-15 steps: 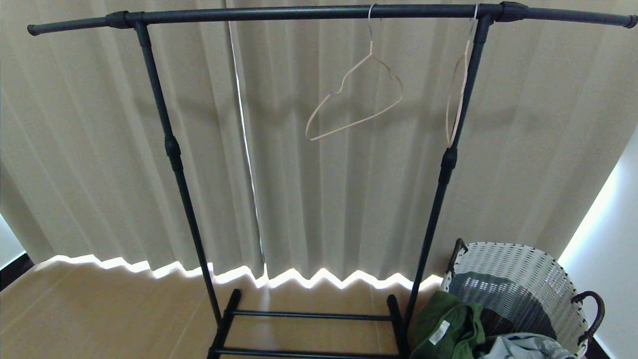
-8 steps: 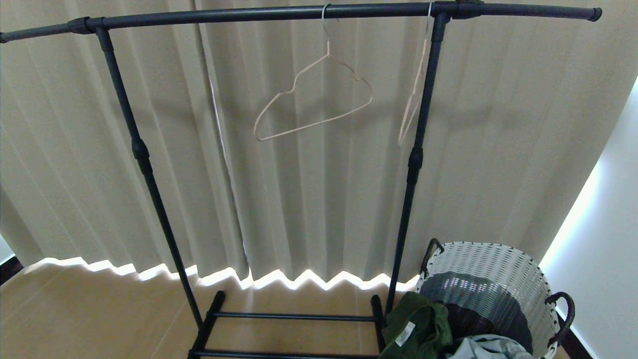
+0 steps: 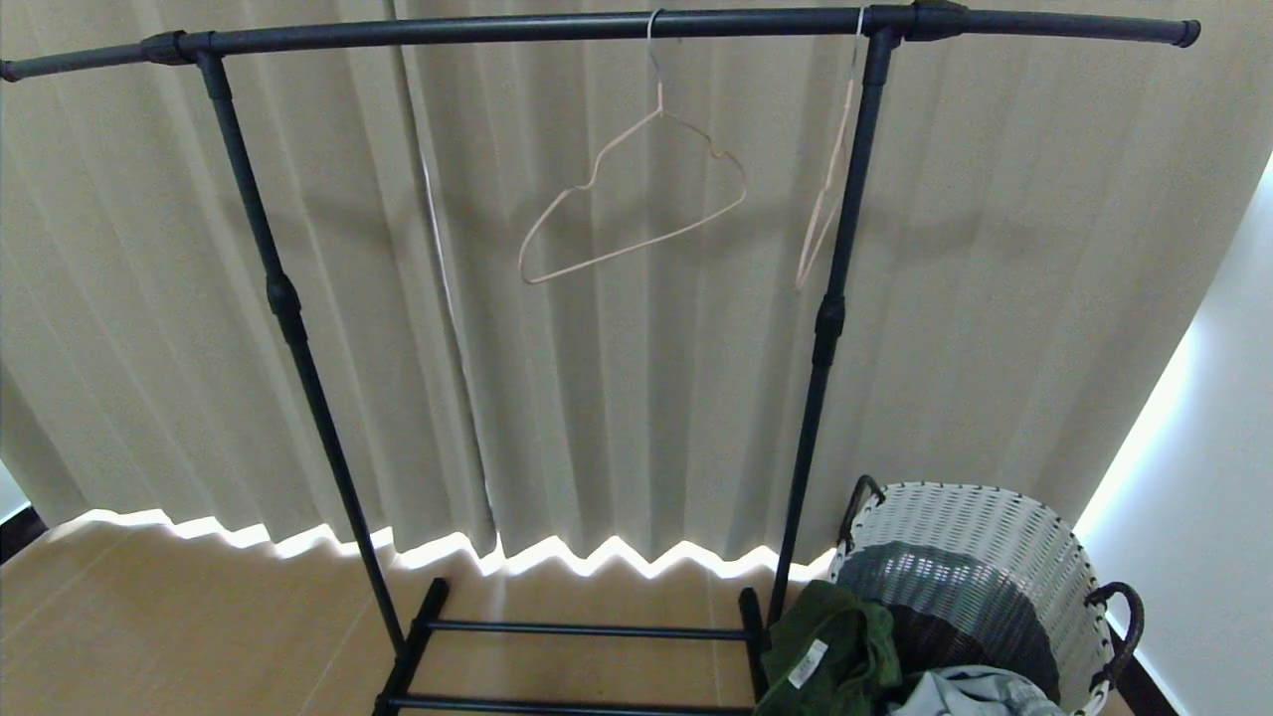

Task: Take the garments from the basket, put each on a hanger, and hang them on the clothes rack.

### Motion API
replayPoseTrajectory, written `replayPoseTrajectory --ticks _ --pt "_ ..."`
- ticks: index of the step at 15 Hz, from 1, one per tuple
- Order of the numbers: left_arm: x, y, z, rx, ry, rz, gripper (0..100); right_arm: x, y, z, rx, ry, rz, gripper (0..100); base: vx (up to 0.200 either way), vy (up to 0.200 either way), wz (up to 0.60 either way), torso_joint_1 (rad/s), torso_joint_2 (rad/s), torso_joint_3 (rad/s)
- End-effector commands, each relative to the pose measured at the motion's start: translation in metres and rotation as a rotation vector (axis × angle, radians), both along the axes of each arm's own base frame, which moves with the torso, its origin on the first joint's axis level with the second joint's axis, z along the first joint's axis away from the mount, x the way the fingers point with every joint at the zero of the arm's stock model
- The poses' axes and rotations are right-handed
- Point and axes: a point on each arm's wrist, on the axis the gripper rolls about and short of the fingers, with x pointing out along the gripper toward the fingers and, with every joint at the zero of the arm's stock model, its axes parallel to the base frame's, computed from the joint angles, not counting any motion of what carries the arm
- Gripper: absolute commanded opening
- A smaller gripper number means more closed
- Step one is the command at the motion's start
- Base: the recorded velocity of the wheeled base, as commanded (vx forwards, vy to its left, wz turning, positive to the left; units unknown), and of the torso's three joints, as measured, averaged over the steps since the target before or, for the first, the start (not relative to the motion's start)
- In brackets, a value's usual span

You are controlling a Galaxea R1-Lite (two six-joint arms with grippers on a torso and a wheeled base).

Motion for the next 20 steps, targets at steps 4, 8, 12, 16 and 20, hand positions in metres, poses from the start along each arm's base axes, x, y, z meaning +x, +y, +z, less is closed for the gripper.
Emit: replayPoseTrajectory --ticks 4,8,12,16,20 --pt "0.0 0.0 0.0 0.0 0.001 0.0 100 0.081 -0.001 0.034 -0.233 0.549 -0.027 100 0.0 0.0 0.0 0.0 0.0 0.0" --pt "0.0 0.0 0.0 0.0 0.001 0.0 100 0.134 -0.007 0.005 -0.48 0.93 0.07 100 0.0 0.0 0.0 0.0 0.0 0.0" --pt "0.0 0.0 0.0 -0.003 0.001 0.001 100 0.157 -0.01 -0.02 -0.573 1.017 0.143 100 0.0 0.0 0.0 0.0 0.0 0.0" --pt "0.0 0.0 0.0 -0.005 0.001 0.001 100 0.181 -0.011 -0.049 -0.582 1.11 0.186 100 0.0 0.0 0.0 0.0 0.0 0.0" --pt "0.0 0.0 0.0 -0.005 0.001 0.001 100 0.2 -0.013 -0.066 -0.579 1.128 0.191 100 0.0 0.0 0.0 0.0 0.0 0.0"
